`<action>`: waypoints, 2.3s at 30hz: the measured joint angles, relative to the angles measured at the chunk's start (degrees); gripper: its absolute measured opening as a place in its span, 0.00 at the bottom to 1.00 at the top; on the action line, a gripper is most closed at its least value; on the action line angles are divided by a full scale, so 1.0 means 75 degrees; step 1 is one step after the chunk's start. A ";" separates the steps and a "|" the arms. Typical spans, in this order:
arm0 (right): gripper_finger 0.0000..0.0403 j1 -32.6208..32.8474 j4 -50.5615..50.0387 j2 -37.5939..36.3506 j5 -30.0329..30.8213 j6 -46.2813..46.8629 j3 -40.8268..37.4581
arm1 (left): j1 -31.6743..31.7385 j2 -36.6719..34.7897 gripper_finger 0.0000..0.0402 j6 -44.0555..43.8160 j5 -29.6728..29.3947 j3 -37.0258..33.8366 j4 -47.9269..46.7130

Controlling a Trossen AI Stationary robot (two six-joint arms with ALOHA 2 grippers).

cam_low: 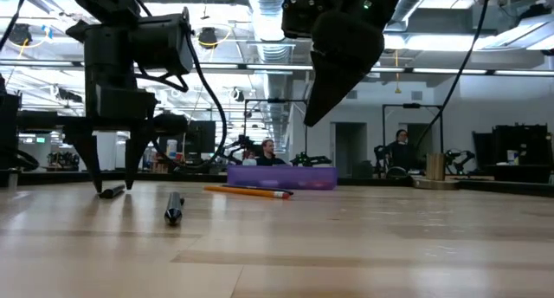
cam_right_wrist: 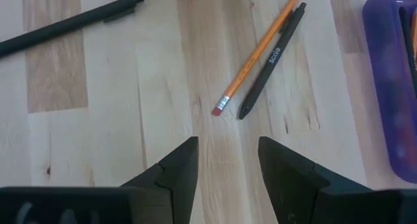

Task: Pick & place school supplies into a supply box
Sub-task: Put the black pen into the violet supply box

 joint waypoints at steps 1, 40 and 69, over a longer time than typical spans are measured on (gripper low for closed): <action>0.38 0.0017 0.0000 0.0000 -0.0002 -0.0002 0.0000 | 0.0000 -0.0009 0.36 0.0000 -0.0037 0.0000 -0.0005; 0.38 0.0714 -0.0889 0.0000 0.0024 0.0654 0.0000 | -0.0031 0.0672 0.02 -0.0023 0.0038 0.0591 -0.0546; 0.38 0.1825 -0.2120 -0.0044 0.1969 0.3420 -0.0847 | 0.2532 0.0409 0.03 0.0928 0.0771 0.4804 -0.0937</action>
